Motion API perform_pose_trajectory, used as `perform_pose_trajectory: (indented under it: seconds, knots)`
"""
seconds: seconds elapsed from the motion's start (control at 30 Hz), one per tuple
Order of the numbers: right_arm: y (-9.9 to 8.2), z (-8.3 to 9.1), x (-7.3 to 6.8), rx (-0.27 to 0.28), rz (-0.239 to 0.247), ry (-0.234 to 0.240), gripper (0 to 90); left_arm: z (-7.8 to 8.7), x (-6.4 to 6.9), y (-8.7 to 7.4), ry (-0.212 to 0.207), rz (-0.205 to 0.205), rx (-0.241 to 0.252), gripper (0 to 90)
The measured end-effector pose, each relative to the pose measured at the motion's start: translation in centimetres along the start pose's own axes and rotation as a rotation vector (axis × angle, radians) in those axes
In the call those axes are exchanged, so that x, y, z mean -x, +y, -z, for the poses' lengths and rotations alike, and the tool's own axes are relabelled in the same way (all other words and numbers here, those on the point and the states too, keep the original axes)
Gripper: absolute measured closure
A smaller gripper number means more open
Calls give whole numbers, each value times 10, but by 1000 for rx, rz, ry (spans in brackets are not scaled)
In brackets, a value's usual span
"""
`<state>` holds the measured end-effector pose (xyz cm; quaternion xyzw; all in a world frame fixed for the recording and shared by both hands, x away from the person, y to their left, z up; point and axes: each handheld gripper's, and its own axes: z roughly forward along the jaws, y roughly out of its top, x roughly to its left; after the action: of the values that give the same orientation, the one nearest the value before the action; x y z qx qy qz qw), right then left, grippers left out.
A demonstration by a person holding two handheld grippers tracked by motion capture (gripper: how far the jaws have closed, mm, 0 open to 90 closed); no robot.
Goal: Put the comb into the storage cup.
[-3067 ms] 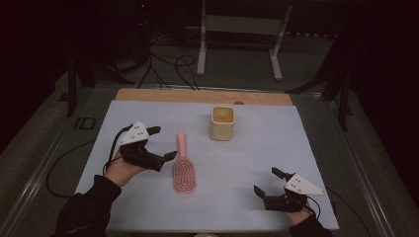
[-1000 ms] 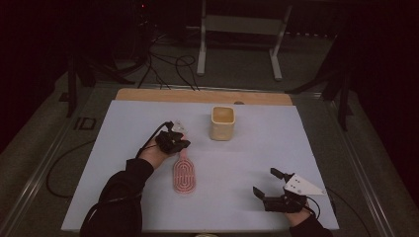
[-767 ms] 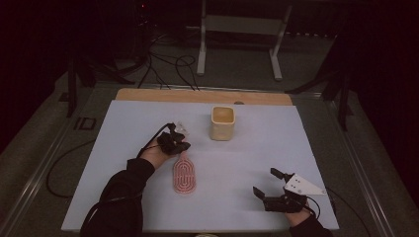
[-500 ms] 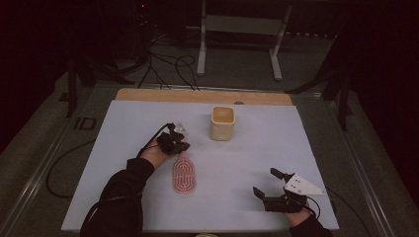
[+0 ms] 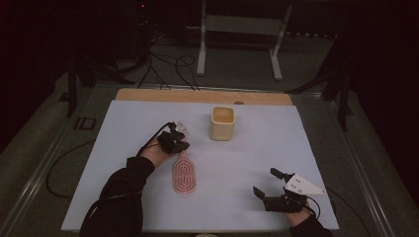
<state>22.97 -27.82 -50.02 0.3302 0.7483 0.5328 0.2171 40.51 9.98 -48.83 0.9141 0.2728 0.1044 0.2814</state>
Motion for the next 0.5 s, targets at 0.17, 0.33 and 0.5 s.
perform_pose_trajectory:
  seconds: [0.17, 0.33, 0.5]
  knots:
    - [0, 1, 0, 6, 2, 0, 85, -3, 2, 2, -3, -11, -10, 900]
    - [0, 1, 1, 8, -2, 0, 85, -3, -2, -3, 18, -11, -46, 900]
    - [1, 1, 0, 8, -2, 0, 85, 0, -10, -16, 43, 16, -75, 900]
